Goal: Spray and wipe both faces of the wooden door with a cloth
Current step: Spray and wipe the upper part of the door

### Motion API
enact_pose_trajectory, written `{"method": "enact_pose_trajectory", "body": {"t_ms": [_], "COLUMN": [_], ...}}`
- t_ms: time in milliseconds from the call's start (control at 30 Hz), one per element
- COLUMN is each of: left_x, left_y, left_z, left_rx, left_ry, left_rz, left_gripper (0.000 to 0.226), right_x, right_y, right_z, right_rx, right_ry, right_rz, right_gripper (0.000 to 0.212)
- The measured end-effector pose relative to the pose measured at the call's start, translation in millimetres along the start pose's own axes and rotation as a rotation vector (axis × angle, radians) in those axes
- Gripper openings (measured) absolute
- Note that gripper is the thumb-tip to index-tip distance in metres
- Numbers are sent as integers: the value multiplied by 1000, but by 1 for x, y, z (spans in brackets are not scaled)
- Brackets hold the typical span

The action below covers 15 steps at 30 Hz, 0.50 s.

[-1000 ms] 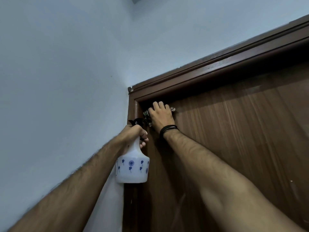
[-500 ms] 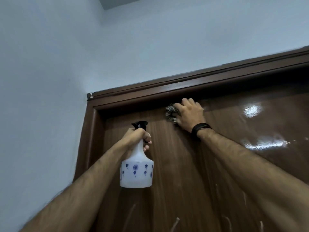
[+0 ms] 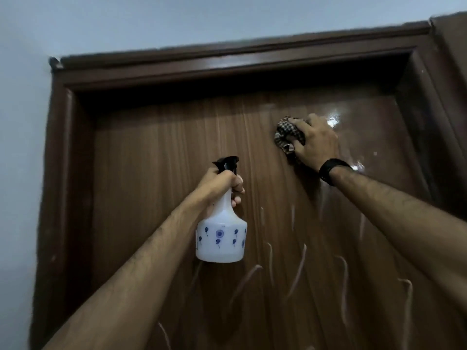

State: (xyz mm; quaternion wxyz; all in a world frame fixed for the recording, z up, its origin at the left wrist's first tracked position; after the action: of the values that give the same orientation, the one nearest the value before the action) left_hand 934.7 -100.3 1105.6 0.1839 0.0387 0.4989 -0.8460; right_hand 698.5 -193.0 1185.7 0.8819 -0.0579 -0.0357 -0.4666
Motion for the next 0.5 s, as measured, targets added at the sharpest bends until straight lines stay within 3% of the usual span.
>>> {"method": "enact_pose_trajectory", "body": {"t_ms": [100, 333, 433, 500], "left_x": [36, 117, 145, 162], "left_y": [27, 80, 95, 101], "left_z": [-10, -26, -30, -29], "left_rx": [-38, -98, -87, -81], "left_ry": [19, 47, 47, 11], "left_rz": [-27, -38, -9, 11], "left_gripper": [18, 14, 9, 6], "right_x": [-6, -42, -53, -45], "right_y": [-14, -75, -99, -112], "right_z": [-50, -103, -106, -109], "right_rx": [15, 324, 267, 183], "right_ry": [-19, -218, -223, -141], "right_rz": [7, 141, 69, 55], "right_gripper": [42, 44, 44, 45]}}
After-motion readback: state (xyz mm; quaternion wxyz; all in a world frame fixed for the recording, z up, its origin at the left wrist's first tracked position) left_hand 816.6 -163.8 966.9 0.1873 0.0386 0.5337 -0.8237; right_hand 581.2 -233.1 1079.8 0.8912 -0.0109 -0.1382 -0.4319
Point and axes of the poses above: each hand's wrist, its own z-axis towards the middle knuckle, its own x-axis out of the palm, y = z × x, the point moved 7 cm from there along z, towards the middle knuckle, and after that the axes turned 5 degrees about -x, right-handed, at the moved point
